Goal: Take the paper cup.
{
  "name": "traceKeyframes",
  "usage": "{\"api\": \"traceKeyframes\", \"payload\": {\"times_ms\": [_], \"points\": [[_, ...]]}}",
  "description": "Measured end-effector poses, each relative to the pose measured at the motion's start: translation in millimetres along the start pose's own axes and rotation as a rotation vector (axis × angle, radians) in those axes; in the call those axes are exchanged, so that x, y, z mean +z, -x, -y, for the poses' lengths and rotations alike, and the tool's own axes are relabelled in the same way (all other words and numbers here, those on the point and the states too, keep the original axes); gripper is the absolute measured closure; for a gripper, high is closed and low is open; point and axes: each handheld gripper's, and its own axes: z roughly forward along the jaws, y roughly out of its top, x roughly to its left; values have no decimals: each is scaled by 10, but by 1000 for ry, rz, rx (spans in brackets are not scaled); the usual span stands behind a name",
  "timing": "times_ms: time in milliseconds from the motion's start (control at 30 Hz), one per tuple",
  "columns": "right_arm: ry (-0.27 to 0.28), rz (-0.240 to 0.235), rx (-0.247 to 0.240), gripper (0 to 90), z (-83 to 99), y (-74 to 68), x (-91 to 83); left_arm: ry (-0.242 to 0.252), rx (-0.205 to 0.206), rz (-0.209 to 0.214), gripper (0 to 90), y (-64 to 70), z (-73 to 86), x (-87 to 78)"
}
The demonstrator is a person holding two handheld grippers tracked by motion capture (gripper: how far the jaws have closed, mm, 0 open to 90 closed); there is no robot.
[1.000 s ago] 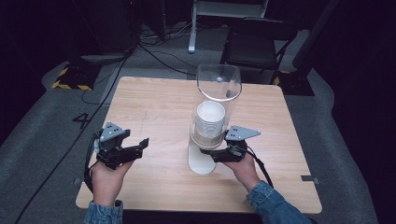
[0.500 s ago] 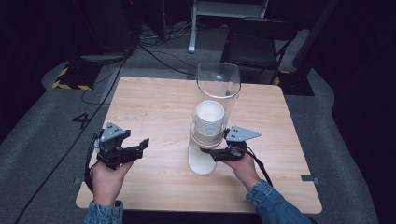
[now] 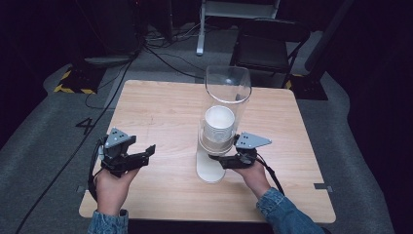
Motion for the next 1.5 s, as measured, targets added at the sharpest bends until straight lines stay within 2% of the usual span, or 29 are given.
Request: {"api": "traceKeyframes", "payload": {"times_ms": [367, 1067, 1367, 1433, 1467, 1500], "points": [[0, -18, 41, 309, 18, 17, 4, -1, 0, 3, 261, -2, 1, -2], [-11, -29, 36, 313, 30, 29, 3, 4, -4, 4, 261, -14, 6, -8], [-41, -29, 20, 315, 10, 28, -13, 5, -6, 5, 261, -26, 8, -20], [-33, -28, 33, 315, 21, 25, -6, 3, -12, 4, 262, -27, 12, -14], [-33, -40, 60, 323, 44, 24, 16, 2, -10, 6, 261, -27, 14, -3], [-33, -40, 60, 323, 44, 24, 16, 2, -10, 6, 262, -27, 14, -3]]}}
